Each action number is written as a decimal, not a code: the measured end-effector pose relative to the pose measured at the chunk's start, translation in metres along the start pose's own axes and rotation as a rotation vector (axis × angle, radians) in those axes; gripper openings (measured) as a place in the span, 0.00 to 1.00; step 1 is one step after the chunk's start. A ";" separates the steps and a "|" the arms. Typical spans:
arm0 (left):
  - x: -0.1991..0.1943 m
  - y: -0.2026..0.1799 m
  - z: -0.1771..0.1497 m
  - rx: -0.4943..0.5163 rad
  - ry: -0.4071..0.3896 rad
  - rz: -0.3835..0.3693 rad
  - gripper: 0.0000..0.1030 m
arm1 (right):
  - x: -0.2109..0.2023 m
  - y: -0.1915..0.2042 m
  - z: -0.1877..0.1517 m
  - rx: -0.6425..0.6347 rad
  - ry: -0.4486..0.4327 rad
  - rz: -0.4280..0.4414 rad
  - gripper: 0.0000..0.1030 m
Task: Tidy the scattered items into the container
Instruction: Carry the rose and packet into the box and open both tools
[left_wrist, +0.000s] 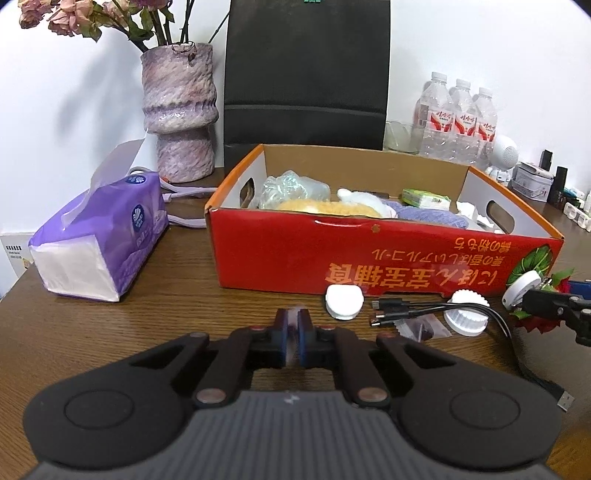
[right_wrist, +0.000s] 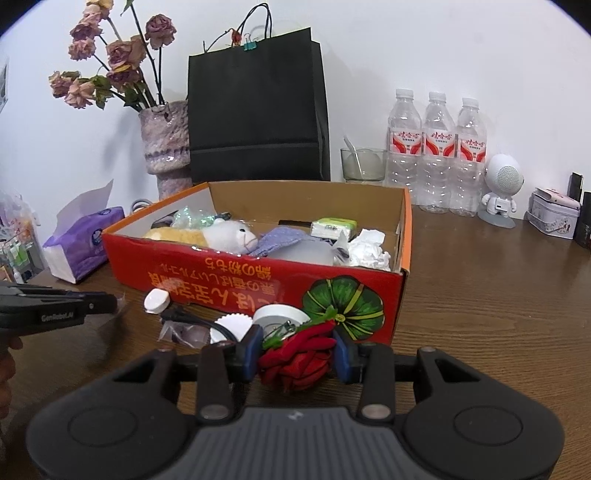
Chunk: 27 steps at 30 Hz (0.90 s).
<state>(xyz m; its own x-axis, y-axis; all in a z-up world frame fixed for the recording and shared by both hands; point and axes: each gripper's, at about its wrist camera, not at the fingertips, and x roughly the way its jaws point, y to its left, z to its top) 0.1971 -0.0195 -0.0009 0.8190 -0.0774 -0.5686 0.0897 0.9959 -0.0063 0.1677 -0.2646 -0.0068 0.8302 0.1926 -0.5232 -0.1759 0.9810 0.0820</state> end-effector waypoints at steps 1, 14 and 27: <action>-0.001 0.000 0.000 0.002 -0.004 -0.001 0.06 | -0.001 0.000 0.000 0.000 -0.001 0.001 0.37; 0.011 -0.002 -0.007 0.045 0.059 -0.002 0.40 | 0.002 0.003 -0.001 -0.011 0.010 -0.006 0.37; -0.006 -0.002 0.000 0.021 0.008 -0.074 0.12 | 0.003 0.002 -0.003 -0.008 0.021 -0.009 0.37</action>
<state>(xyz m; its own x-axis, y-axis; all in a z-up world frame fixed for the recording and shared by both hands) 0.1921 -0.0211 0.0030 0.8051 -0.1502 -0.5738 0.1617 0.9863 -0.0312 0.1681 -0.2620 -0.0110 0.8203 0.1831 -0.5418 -0.1726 0.9824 0.0706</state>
